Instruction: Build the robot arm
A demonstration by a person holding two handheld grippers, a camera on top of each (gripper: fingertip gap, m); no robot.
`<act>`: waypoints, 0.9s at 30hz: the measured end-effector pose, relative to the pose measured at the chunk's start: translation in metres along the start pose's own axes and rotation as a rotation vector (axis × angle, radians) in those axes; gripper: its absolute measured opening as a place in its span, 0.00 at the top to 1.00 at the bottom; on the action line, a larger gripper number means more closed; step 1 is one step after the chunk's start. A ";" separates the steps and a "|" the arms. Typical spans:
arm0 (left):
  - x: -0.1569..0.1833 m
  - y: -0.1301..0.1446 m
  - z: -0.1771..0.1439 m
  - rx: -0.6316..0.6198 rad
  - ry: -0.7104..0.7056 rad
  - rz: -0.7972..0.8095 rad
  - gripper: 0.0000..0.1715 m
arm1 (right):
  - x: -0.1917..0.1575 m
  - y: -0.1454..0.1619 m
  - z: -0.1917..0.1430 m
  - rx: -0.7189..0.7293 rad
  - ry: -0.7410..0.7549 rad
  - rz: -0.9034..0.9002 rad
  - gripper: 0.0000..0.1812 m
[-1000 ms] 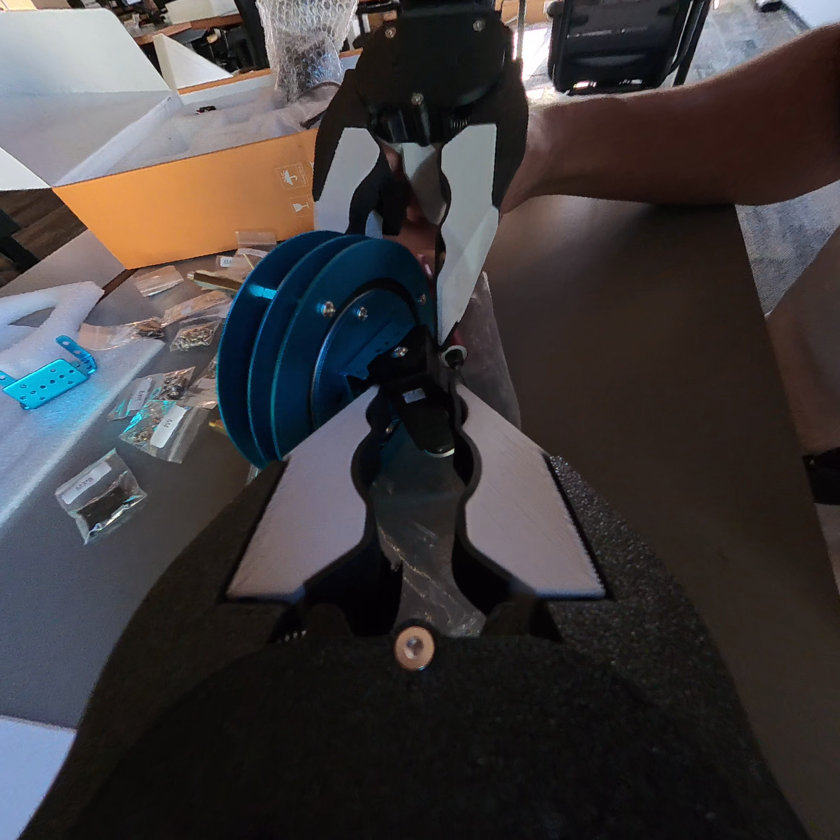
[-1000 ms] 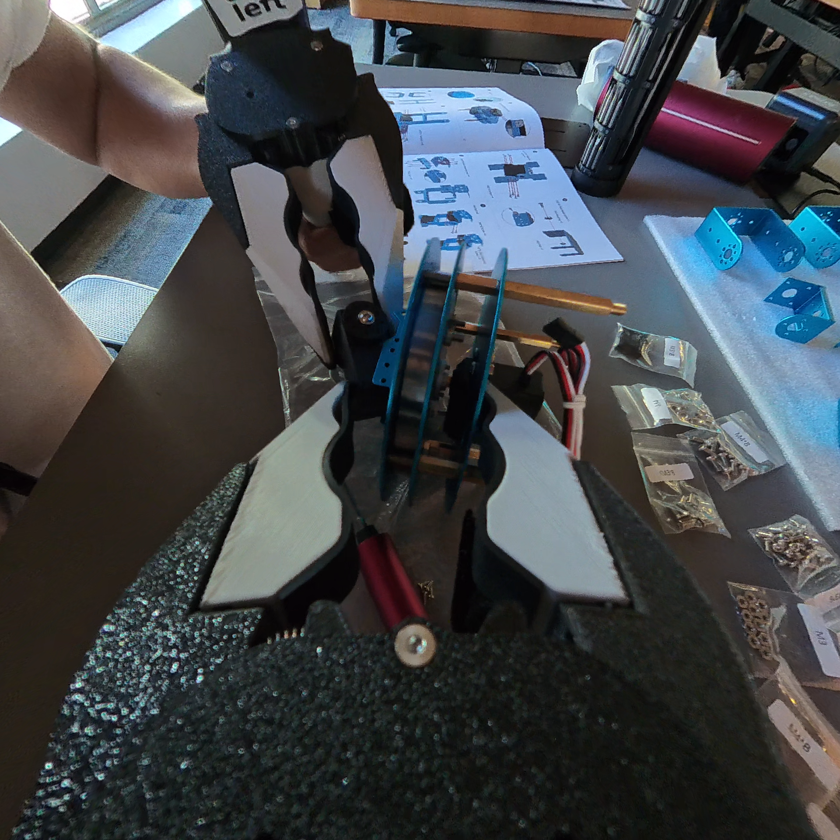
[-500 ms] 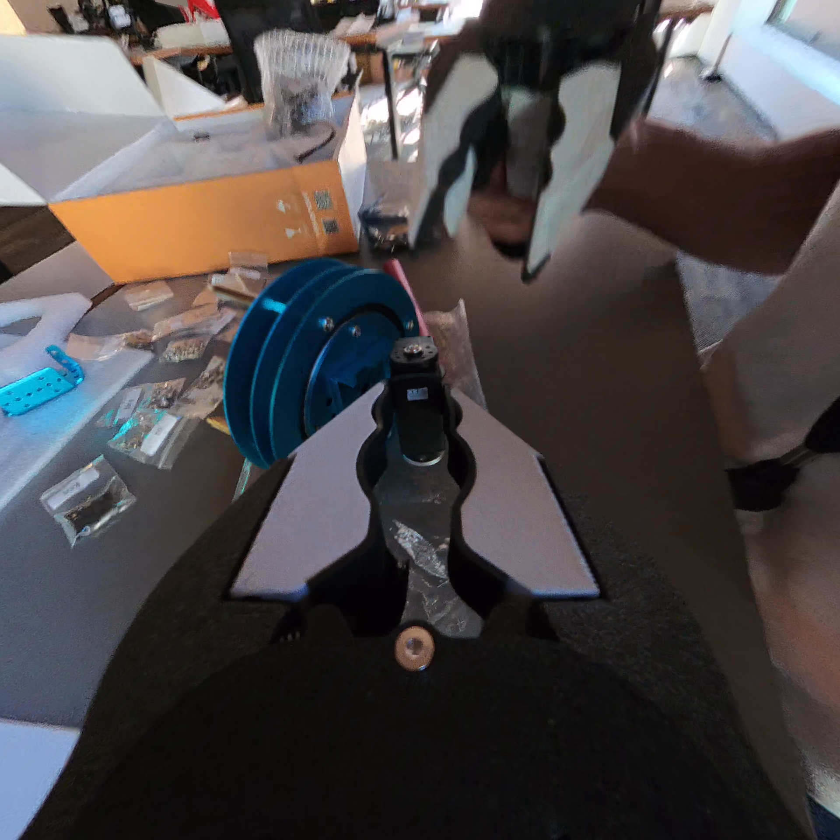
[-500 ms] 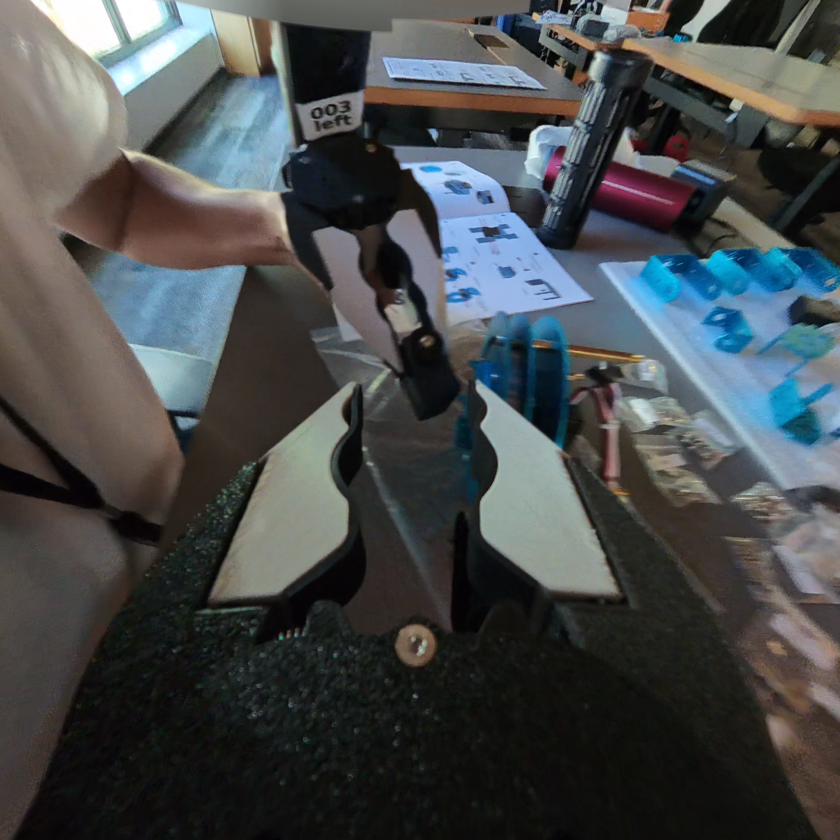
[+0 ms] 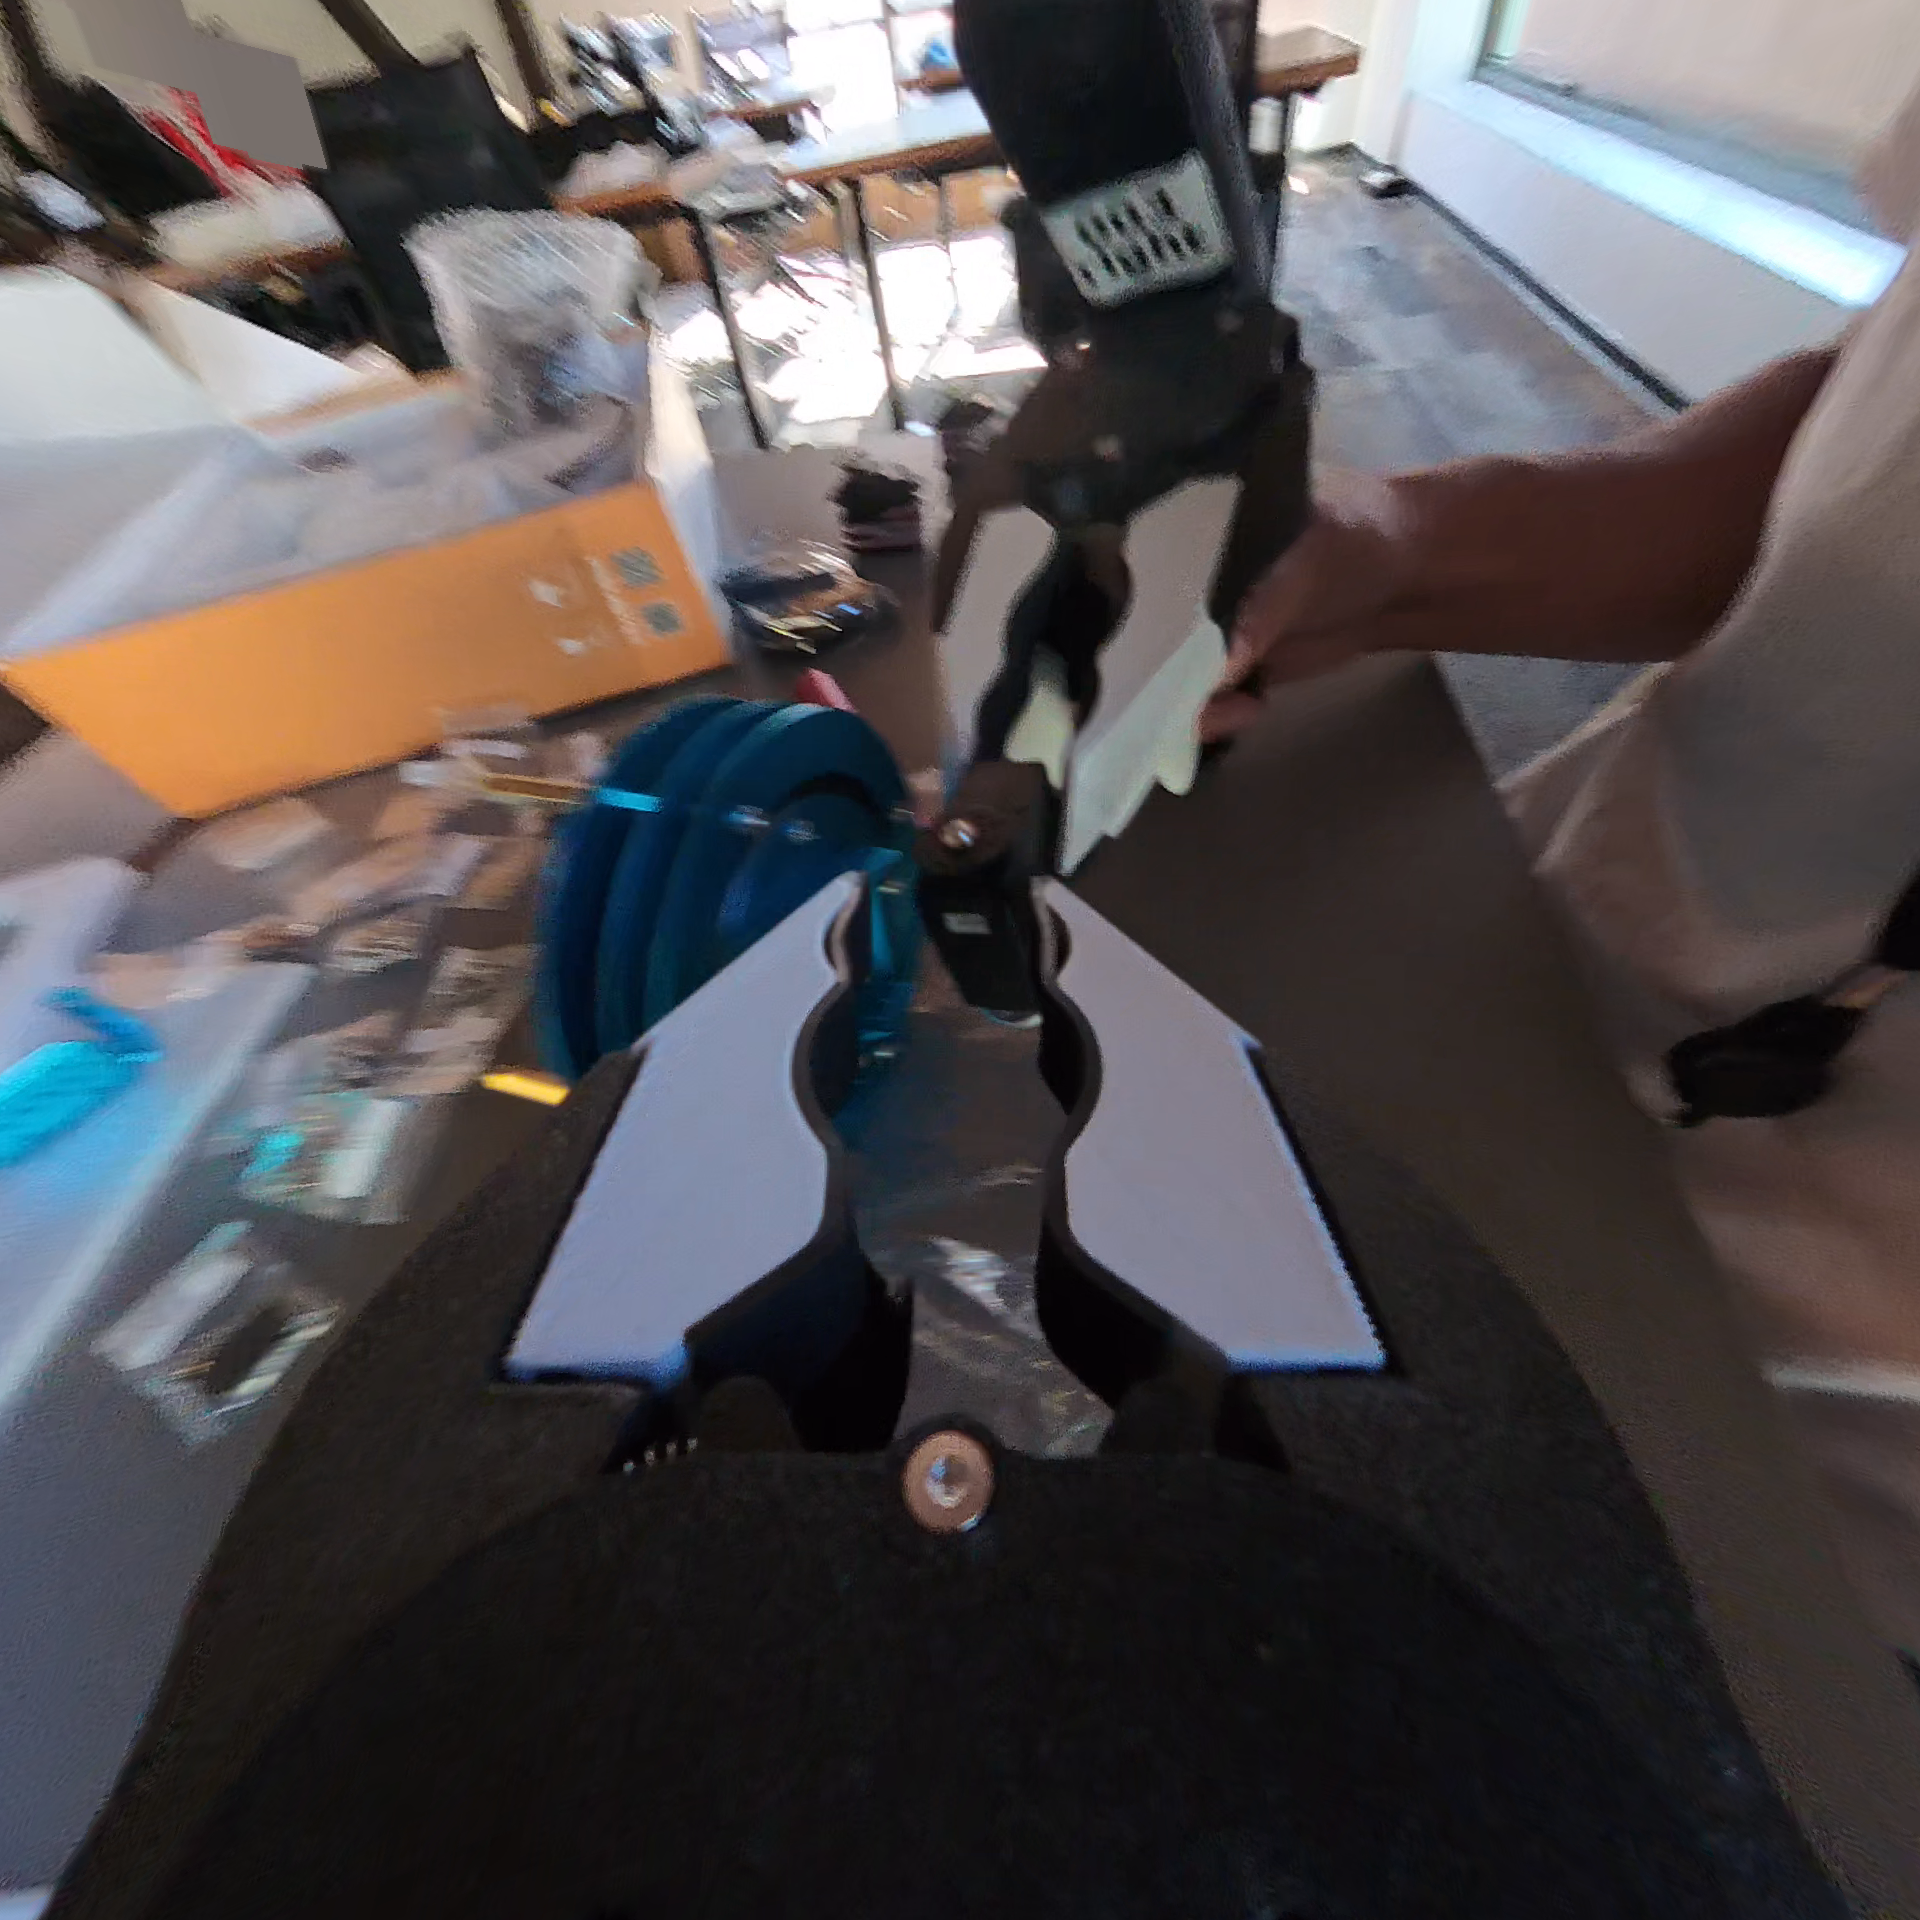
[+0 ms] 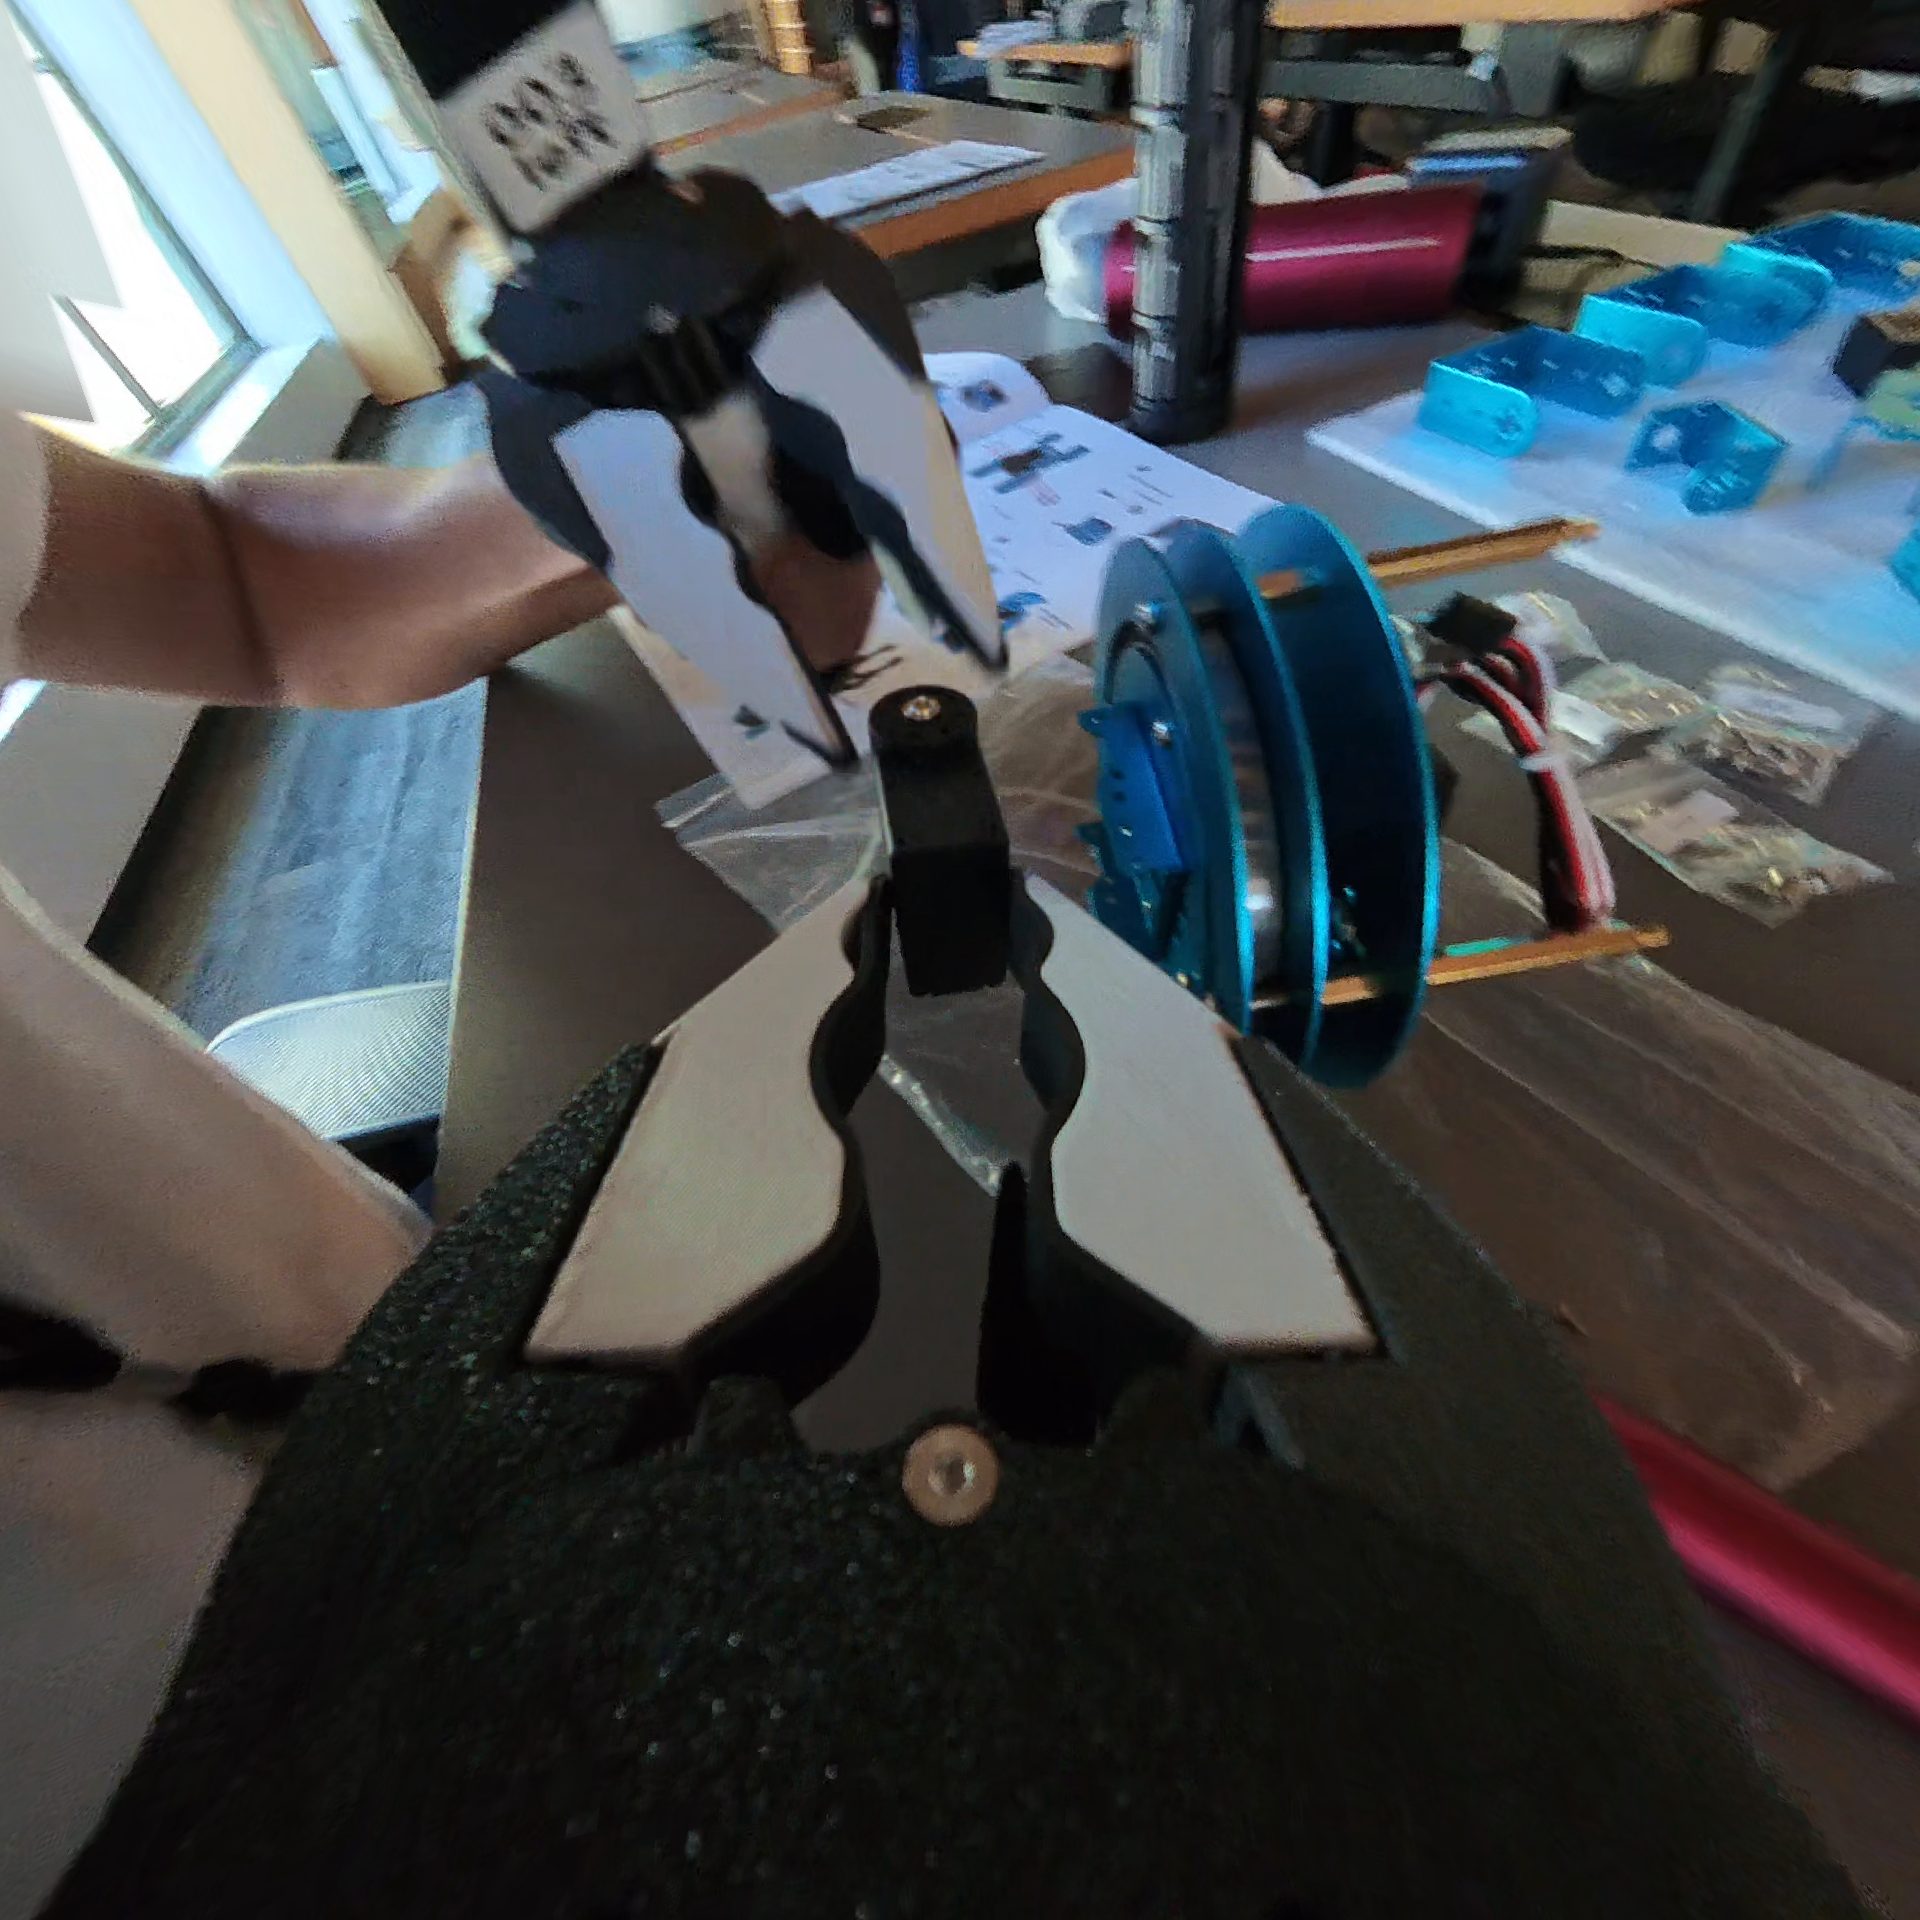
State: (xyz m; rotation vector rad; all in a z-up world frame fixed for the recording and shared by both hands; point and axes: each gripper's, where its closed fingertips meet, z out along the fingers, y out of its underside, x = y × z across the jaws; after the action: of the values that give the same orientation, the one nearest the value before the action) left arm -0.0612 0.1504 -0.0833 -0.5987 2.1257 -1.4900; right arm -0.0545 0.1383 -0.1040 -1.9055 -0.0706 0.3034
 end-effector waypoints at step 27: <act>-0.054 0.042 0.012 -0.152 0.048 0.013 0.73 | 0.034 0.001 0.003 0.051 0.200 0.264 0.90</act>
State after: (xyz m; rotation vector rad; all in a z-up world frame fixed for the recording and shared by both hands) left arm -0.0142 0.1869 -0.1192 -0.6063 2.2903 -1.3576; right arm -0.0225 0.1476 -0.1115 -1.8859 0.3220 0.2870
